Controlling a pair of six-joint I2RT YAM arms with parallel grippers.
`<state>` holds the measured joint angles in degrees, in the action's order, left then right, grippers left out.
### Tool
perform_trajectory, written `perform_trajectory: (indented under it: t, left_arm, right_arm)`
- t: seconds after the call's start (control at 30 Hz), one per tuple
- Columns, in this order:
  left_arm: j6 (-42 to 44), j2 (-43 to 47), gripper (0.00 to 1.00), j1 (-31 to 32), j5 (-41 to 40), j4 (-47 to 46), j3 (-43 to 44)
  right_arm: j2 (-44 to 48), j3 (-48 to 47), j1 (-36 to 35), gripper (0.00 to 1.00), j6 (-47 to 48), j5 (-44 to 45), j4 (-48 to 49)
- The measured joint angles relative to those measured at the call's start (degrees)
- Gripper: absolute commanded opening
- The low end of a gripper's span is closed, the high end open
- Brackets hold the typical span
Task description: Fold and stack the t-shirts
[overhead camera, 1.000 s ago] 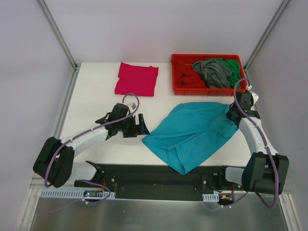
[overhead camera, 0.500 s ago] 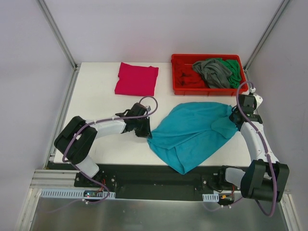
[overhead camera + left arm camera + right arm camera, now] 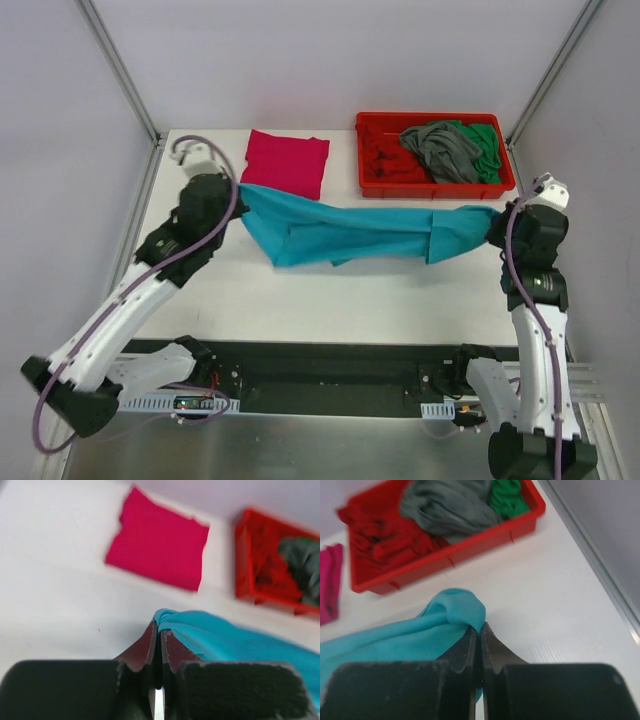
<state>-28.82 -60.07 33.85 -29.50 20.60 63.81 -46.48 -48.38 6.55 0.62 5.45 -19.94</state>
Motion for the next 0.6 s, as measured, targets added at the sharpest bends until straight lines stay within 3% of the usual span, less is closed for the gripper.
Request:
perform_trajectory:
  t: [0.3,0.47,0.6]
  left_arm:
    - [6.1,19.1,0.0,-0.2,-10.7,1.6,3.7]
    - [7.4,20.3,0.0,-0.1,-14.5,2.7,3.3]
    - [7.8,16.1,0.0,-0.7,-18.6,2.8,2.8]
  right_arm:
    - [14.3,-5.1,0.0,0.07,1.6,-8.4,0.8]
    - [14.3,-4.8,0.0,0.07,1.2,-11.1,0.3]
    - [11.3,-2.8,0.0,0.08,0.7,-12.6,0.4]
